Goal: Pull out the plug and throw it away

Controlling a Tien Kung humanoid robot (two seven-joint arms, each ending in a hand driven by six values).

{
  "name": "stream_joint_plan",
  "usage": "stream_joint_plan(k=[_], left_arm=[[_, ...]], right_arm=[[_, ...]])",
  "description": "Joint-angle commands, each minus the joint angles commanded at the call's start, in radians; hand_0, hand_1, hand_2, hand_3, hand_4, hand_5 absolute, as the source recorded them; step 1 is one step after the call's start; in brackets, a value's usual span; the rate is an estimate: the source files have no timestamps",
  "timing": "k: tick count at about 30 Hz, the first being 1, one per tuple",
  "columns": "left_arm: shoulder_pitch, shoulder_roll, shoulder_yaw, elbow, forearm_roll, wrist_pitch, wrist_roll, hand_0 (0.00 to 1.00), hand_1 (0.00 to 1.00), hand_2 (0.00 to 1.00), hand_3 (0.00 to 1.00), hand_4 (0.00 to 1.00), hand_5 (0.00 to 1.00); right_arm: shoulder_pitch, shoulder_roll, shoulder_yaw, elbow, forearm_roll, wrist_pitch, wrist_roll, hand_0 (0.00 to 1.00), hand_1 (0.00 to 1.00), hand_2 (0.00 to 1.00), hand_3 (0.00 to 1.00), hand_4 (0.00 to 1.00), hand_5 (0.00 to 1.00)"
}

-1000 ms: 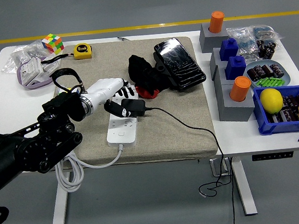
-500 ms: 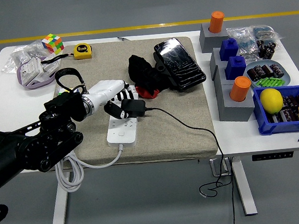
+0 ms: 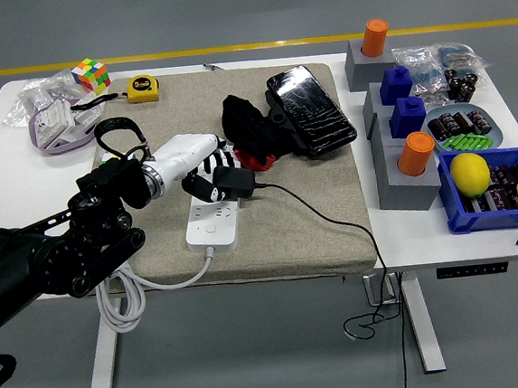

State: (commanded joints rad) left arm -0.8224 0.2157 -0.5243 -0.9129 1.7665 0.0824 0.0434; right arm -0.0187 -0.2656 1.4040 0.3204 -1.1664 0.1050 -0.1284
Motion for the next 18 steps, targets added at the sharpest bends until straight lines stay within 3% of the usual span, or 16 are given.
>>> stream_joint_plan(k=[6, 12, 15, 18], left_arm=[[-0.001, 0.005, -0.014, -0.033, 0.035, -0.007, 0.012, 0.315, 0.431, 0.44, 0.527, 0.774, 0.002], [0.016, 0.008, -0.026, -0.129, 0.016, -0.008, 0.019, 0.31, 0.424, 0.435, 0.526, 0.768, 0.002], [0.029, -0.005, -0.02, -0.163, -0.004, 0.003, 0.018, 0.316, 0.422, 0.436, 0.529, 0.763, 0.002], [0.041, -0.037, -0.005, -0.163, -0.022, 0.019, 0.016, 0.316, 0.422, 0.436, 0.529, 0.763, 0.002]], right_arm=[[0.0, 0.002, 0.004, 0.0, -0.002, 0.0, 0.0, 0.618, 0.651, 0.682, 0.632, 0.984, 0.531], [-0.005, 0.004, 0.011, -0.002, -0.005, 0.0, -0.001, 0.618, 0.651, 0.683, 0.632, 0.985, 0.532], [-0.007, 0.004, 0.011, -0.002, -0.004, 0.0, 0.0, 0.619, 0.651, 0.683, 0.632, 0.984, 0.53], [-0.007, 0.006, 0.007, -0.002, -0.002, 0.0, 0.0, 0.619, 0.651, 0.683, 0.632, 0.984, 0.53]])
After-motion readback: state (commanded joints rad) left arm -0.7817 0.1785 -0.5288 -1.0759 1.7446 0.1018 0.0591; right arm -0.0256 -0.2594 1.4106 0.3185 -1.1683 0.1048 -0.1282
